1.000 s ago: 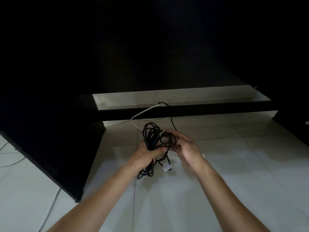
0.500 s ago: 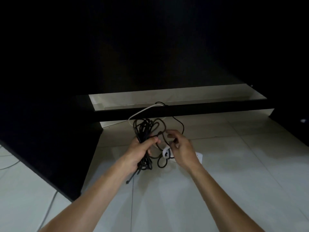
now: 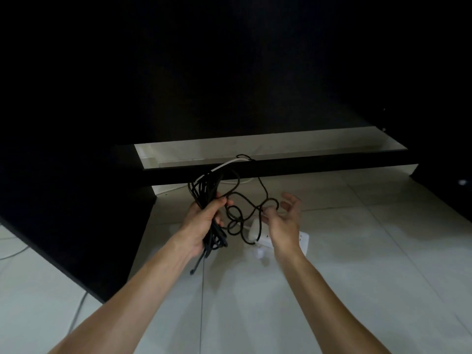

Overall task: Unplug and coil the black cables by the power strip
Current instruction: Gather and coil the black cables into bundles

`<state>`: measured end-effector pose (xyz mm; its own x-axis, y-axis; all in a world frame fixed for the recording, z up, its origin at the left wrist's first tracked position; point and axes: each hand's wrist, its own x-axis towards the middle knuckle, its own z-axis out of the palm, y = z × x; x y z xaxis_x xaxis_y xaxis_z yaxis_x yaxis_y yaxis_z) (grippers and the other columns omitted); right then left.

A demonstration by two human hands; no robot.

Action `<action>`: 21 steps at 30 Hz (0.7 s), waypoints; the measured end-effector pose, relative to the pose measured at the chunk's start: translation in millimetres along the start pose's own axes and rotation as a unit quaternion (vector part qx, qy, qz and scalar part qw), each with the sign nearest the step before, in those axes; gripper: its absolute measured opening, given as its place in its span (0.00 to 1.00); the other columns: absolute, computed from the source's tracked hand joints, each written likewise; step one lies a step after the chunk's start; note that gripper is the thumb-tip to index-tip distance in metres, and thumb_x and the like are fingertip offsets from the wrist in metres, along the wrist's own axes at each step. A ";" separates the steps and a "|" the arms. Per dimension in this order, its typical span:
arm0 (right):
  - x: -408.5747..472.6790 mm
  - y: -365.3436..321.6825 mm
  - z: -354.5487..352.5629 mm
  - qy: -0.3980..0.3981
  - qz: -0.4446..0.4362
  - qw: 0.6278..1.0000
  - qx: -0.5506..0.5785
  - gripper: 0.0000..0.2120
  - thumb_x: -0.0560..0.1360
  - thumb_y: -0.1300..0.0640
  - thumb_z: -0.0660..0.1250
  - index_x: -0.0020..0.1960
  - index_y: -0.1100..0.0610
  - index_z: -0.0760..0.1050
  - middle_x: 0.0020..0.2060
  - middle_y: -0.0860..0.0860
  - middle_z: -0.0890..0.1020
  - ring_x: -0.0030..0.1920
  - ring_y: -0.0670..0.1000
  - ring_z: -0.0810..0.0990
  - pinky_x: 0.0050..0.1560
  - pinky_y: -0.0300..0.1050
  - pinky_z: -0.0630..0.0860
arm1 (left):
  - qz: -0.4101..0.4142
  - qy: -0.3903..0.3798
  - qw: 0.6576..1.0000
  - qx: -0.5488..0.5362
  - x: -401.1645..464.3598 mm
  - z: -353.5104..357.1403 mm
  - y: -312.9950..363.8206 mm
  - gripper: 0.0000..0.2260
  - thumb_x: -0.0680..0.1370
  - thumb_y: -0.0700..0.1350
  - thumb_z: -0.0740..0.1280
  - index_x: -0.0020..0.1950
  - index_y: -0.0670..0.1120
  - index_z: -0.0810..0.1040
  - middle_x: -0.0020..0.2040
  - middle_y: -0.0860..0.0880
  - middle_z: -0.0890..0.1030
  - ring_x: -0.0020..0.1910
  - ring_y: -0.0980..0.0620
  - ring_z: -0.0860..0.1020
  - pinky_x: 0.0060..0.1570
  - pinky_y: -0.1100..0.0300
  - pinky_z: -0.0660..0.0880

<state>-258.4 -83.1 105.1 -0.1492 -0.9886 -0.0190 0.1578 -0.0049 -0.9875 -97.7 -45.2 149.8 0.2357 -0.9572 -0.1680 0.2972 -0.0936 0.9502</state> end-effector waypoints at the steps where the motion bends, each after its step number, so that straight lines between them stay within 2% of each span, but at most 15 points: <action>1: -0.9 1.2 -1.1 0.000 0.021 1.000 0.020 0.26 0.74 0.61 0.70 0.67 0.45 0.66 0.63 0.52 0.71 0.54 0.52 0.82 0.50 0.42 0.80 | 0.000 0.000 1.000 -0.014 -0.1 0.1 2.3 0.04 0.79 0.38 0.65 0.49 0.46 0.74 0.39 0.50 0.85 0.22 0.59 0.68 0.28 0.64 0.69; 4: -2.7 10.6 -5.8 -0.141 0.092 0.986 0.011 0.31 0.71 0.52 0.75 0.68 0.42 0.65 0.58 0.55 0.81 0.54 0.54 0.85 0.59 0.52 0.80 | 0.004 0.004 0.999 -0.038 0.4 0.1 6.9 0.04 0.78 0.38 0.66 0.47 0.46 0.75 0.38 0.50 0.85 0.22 0.59 0.68 0.25 0.66 0.70; 6: -5.6 15.4 -7.7 -0.222 0.098 0.970 -0.012 0.23 0.76 0.57 0.71 0.68 0.48 0.68 0.48 0.54 0.86 0.50 0.51 0.86 0.55 0.49 0.80 | 0.006 0.014 0.999 -0.039 0.8 -1.5 8.4 0.04 0.78 0.38 0.67 0.44 0.46 0.77 0.39 0.49 0.85 0.23 0.59 0.68 0.26 0.65 0.71; 7: -7.8 13.8 -7.3 -0.231 0.088 0.969 -0.016 0.16 0.79 0.60 0.68 0.66 0.52 0.72 0.44 0.53 0.86 0.47 0.50 0.85 0.51 0.45 0.80 | 0.006 0.020 0.999 -0.042 1.2 -2.9 9.0 0.05 0.78 0.39 0.67 0.43 0.47 0.78 0.40 0.49 0.84 0.23 0.58 0.68 0.26 0.65 0.71; 8: -7.4 13.9 -7.7 -0.224 0.073 0.971 -0.029 0.11 0.81 0.62 0.64 0.62 0.54 0.76 0.40 0.53 0.84 0.44 0.49 0.83 0.49 0.42 0.79 | 0.006 0.028 0.998 -0.049 2.3 -4.6 9.9 0.05 0.77 0.39 0.67 0.43 0.47 0.78 0.41 0.48 0.84 0.23 0.58 0.68 0.26 0.65 0.71; 10: -4.5 16.0 -11.4 -0.194 0.034 0.976 -0.091 0.12 0.82 0.62 0.59 0.54 0.54 0.81 0.38 0.49 0.81 0.42 0.46 0.80 0.47 0.38 0.79 | 0.007 0.052 0.996 -0.070 4.6 -8.5 14.9 0.05 0.78 0.39 0.67 0.43 0.47 0.78 0.41 0.48 0.84 0.22 0.59 0.68 0.25 0.65 0.70; 11: -2.4 16.7 -14.0 -0.172 0.017 0.975 -0.137 0.13 0.83 0.62 0.58 0.53 0.53 0.81 0.39 0.47 0.81 0.41 0.45 0.79 0.42 0.33 0.76 | 0.007 0.068 0.995 -0.078 6.4 -11.6 18.6 0.05 0.78 0.39 0.67 0.43 0.47 0.78 0.40 0.49 0.84 0.22 0.59 0.68 0.24 0.65 0.71; 13: 5.3 21.1 -22.7 -0.124 0.005 0.970 -0.207 0.13 0.83 0.61 0.56 0.51 0.51 0.79 0.44 0.46 0.82 0.42 0.47 0.78 0.37 0.34 0.71 | 0.012 0.095 0.991 -0.088 9.8 -19.2 25.4 0.05 0.78 0.40 0.67 0.43 0.48 0.78 0.38 0.50 0.84 0.22 0.59 0.68 0.24 0.65 0.71; 15: 13.7 23.3 -32.6 -0.080 0.025 0.977 -0.195 0.13 0.82 0.63 0.56 0.49 0.52 0.78 0.47 0.48 0.82 0.45 0.49 0.77 0.37 0.30 0.69 | 0.021 0.122 0.988 -0.089 12.7 -27.0 28.7 0.05 0.78 0.40 0.67 0.44 0.49 0.77 0.36 0.51 0.83 0.23 0.59 0.69 0.25 0.66 0.70; 18: 25.6 24.5 -42.0 0.021 0.076 0.988 -0.132 0.14 0.81 0.67 0.57 0.51 0.59 0.80 0.45 0.52 0.80 0.44 0.50 0.75 0.33 0.24 0.67 | 0.039 0.150 0.987 -0.047 15.3 -29.8 25.4 0.05 0.78 0.40 0.66 0.45 0.49 0.77 0.35 0.52 0.82 0.23 0.59 0.69 0.27 0.65 0.70; 21: 31.4 23.4 -42.5 0.092 0.125 0.986 -0.068 0.14 0.81 0.66 0.57 0.50 0.57 0.80 0.42 0.51 0.79 0.37 0.47 0.73 0.37 0.34 0.68 | 0.055 0.124 0.991 -0.008 15.2 -23.1 24.1 0.06 0.79 0.39 0.65 0.44 0.49 0.77 0.36 0.50 0.81 0.24 0.58 0.68 0.28 0.63 0.70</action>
<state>-300.8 -107.8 74.8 -0.2989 -0.9124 -0.2796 0.0813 0.2676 -0.9601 -65.6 -55.7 164.1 0.4861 -0.8648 -0.1257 0.2725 0.0134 0.9621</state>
